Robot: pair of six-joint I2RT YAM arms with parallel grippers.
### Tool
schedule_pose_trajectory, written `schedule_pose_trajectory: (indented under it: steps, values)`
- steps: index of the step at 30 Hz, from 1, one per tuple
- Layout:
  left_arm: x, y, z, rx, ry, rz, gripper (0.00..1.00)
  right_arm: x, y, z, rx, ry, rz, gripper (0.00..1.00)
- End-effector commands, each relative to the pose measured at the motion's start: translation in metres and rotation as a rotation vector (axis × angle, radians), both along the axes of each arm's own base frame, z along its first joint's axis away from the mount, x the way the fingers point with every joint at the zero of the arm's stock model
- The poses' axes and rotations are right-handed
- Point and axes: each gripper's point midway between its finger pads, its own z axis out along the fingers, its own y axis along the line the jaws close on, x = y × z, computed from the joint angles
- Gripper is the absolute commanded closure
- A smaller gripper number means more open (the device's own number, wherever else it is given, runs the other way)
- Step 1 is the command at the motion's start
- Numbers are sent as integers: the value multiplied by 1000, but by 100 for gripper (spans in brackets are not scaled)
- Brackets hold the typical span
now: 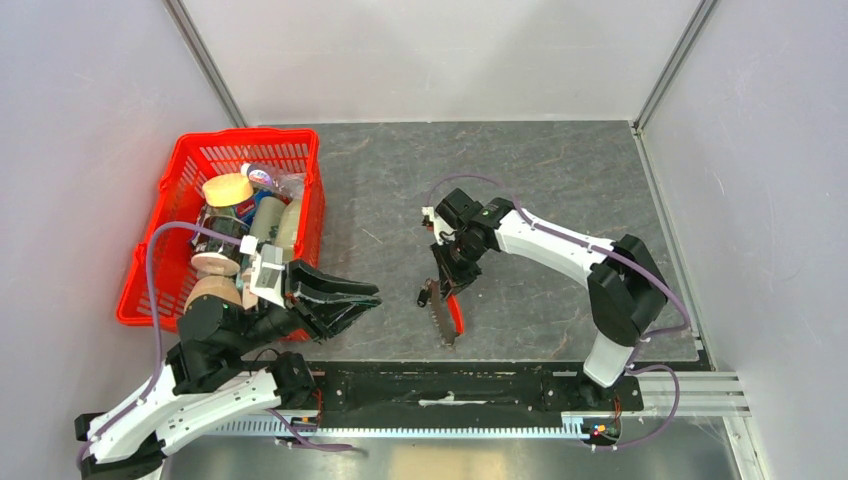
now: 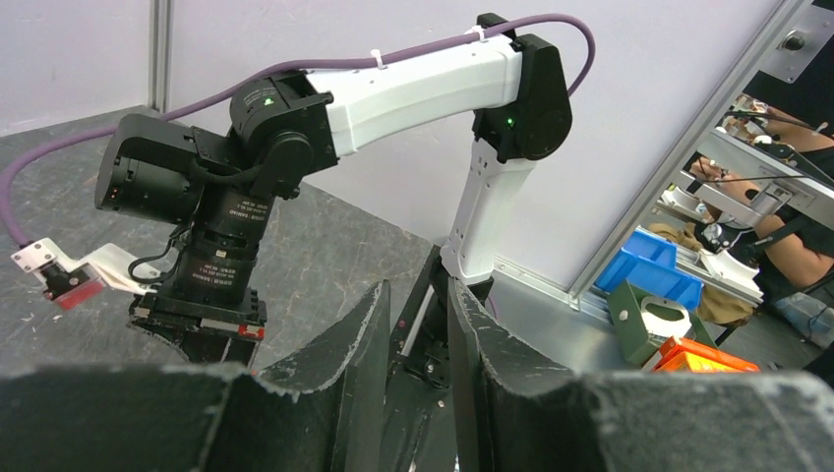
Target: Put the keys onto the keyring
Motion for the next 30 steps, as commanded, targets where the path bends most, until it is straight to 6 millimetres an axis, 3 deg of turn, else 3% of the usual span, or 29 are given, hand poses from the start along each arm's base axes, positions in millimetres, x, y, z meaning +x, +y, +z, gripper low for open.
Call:
schedule_pose_trajectory:
  steps: [1,4,8,11,14,17,18,21,24,25,27,28,29,30]
  values:
    - [-1,1,3,-24,8,-2,66,20,-20,15,-91,-121,-57,100]
    - [-1,1,5,-29,5,-4,65,31,-36,36,-160,-203,-71,100]
    - [-3,2,7,-32,1,-10,65,47,-76,49,-376,-305,-82,100]
    - [-2,1,6,-31,2,-7,65,28,-78,60,-388,-244,43,100]
    - [-2,-1,5,-35,1,-11,65,52,-112,75,-557,-364,-26,100]
    - [-3,0,7,-39,-3,-16,65,31,-105,81,-506,-286,75,100]
    - [-3,0,7,-38,-5,-16,65,35,-109,83,-551,-326,82,100]
    - [-3,1,8,-40,-9,-14,65,71,-143,92,-751,-443,-57,100]
    - [-5,0,9,-42,-10,-23,65,43,-112,82,-589,-327,96,100]
    - [-5,1,9,-41,-9,-24,65,50,-117,85,-633,-380,92,100]
    - [-6,3,9,-42,-11,-21,65,86,-151,98,-826,-527,-75,100]
    - [-6,3,10,-46,-11,-19,65,78,-142,92,-752,-440,-56,100]
    - [-6,4,11,-49,-14,-18,65,49,-106,84,-548,-312,76,100]
    - [-6,5,11,-47,-16,-19,65,26,-83,82,-424,-279,179,100]
